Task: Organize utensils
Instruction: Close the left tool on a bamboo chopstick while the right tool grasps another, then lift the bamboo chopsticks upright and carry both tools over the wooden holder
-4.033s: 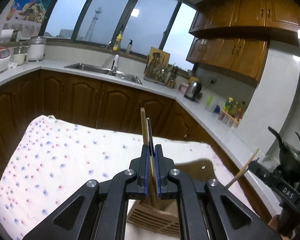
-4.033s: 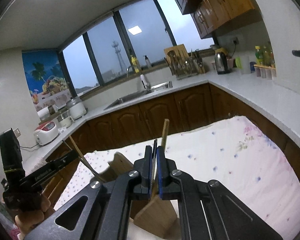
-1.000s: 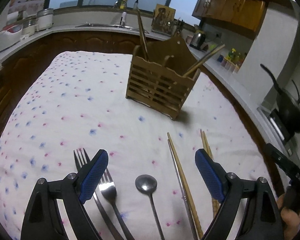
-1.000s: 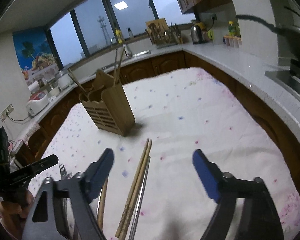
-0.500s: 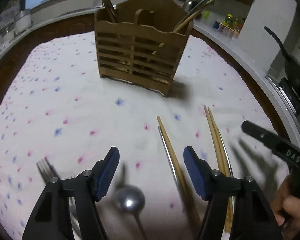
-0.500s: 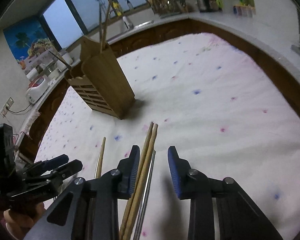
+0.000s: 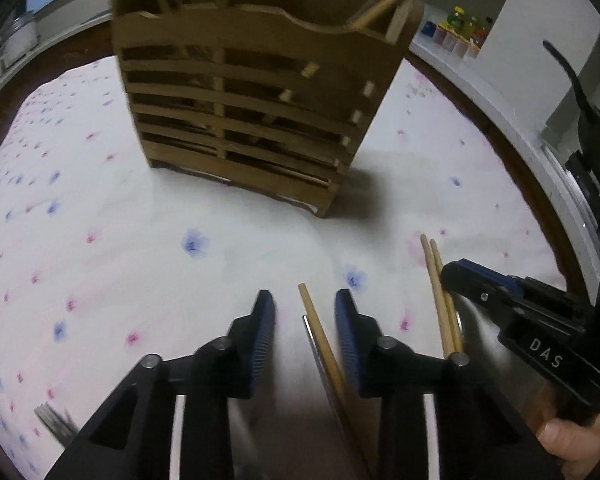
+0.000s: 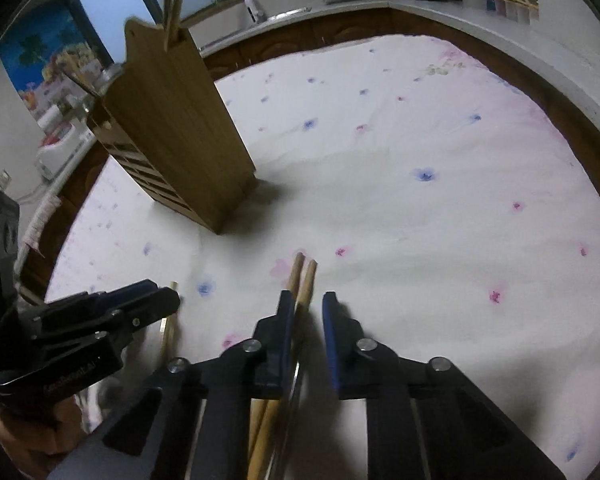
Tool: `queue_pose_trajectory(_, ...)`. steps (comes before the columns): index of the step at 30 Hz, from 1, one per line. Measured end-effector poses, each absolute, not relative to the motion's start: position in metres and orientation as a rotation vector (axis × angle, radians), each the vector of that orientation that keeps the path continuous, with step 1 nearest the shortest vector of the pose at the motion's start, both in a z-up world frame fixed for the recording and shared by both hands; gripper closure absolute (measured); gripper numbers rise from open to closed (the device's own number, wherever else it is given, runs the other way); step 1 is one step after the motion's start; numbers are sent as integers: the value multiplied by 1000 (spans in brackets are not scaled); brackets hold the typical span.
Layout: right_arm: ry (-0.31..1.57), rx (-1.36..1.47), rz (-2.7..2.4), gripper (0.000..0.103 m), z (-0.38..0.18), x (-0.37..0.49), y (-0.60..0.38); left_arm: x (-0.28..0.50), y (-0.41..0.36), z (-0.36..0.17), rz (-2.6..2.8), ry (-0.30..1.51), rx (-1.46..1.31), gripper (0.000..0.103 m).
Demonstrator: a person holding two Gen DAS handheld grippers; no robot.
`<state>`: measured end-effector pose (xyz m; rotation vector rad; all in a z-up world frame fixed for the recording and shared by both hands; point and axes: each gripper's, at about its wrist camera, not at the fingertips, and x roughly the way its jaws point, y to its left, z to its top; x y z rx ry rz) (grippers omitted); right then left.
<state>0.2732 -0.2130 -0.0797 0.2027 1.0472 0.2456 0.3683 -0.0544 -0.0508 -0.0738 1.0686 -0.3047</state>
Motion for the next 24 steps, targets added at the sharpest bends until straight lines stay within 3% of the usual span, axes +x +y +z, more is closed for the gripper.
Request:
queue_pose_trajectory(2, 1049, 178, 236, 92, -79, 276, -210, 373, -59, -53, -311, 1057, -51, 78)
queue_pose_trajectory(6, 1050, 129, 232, 95, -79, 282, -202, 382, -70, -58, -340, 1057, -23, 97)
queue_pose_trajectory(24, 1007, 260, 224, 97, -72, 282, -231, 382, -13, -53, -327, 1015, -155, 98)
